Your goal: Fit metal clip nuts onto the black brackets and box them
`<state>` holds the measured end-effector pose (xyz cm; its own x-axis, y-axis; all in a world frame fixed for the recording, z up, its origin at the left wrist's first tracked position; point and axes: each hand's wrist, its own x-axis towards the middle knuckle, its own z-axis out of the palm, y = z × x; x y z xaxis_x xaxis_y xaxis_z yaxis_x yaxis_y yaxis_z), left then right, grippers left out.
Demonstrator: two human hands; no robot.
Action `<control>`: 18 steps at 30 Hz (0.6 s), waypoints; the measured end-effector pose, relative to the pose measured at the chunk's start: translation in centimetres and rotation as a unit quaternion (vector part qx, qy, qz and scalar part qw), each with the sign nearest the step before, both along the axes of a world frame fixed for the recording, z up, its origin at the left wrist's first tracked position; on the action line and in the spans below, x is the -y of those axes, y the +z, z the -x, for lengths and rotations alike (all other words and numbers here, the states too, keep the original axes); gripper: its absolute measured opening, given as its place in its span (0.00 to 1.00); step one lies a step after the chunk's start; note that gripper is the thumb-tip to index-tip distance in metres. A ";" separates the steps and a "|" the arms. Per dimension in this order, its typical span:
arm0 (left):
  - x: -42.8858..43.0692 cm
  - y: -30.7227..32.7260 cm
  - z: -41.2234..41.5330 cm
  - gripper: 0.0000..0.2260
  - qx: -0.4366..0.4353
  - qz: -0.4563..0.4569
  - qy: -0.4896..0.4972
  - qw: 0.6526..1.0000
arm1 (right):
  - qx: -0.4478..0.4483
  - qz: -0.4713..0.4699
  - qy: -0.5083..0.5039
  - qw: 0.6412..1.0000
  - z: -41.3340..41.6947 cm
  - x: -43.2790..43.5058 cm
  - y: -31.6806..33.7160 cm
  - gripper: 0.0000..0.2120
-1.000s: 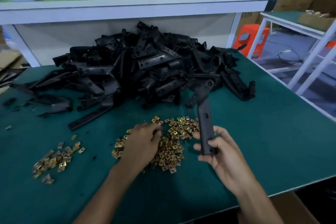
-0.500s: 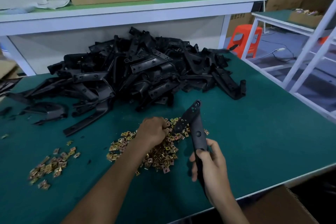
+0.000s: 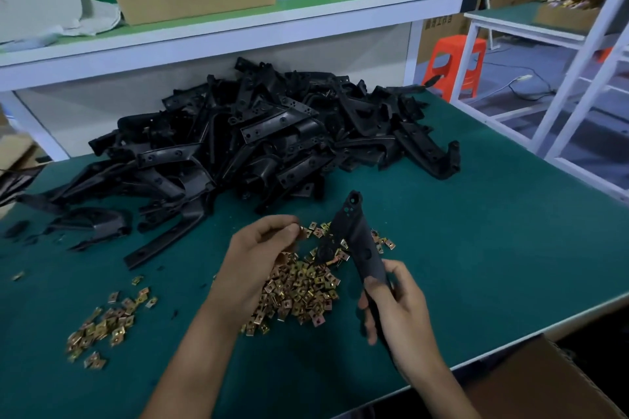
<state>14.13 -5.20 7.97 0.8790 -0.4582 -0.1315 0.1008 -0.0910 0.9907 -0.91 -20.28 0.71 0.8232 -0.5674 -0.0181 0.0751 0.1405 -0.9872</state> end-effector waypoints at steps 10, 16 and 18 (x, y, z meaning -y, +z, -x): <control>-0.6 2.1 3.0 0.04 -0.057 0.060 -0.016 0.996 | -0.004 0.050 0.004 0.999 0.2 -0.7 0.2 0.11; -0.4 1.8 3.2 0.02 -0.043 0.053 -0.015 0.998 | -0.012 0.083 0.015 0.996 0.3 -0.6 0.0 0.02; -0.5 1.7 3.2 0.03 -0.036 0.053 -0.013 0.998 | -0.012 0.083 0.015 0.996 0.3 -0.5 -0.1 0.02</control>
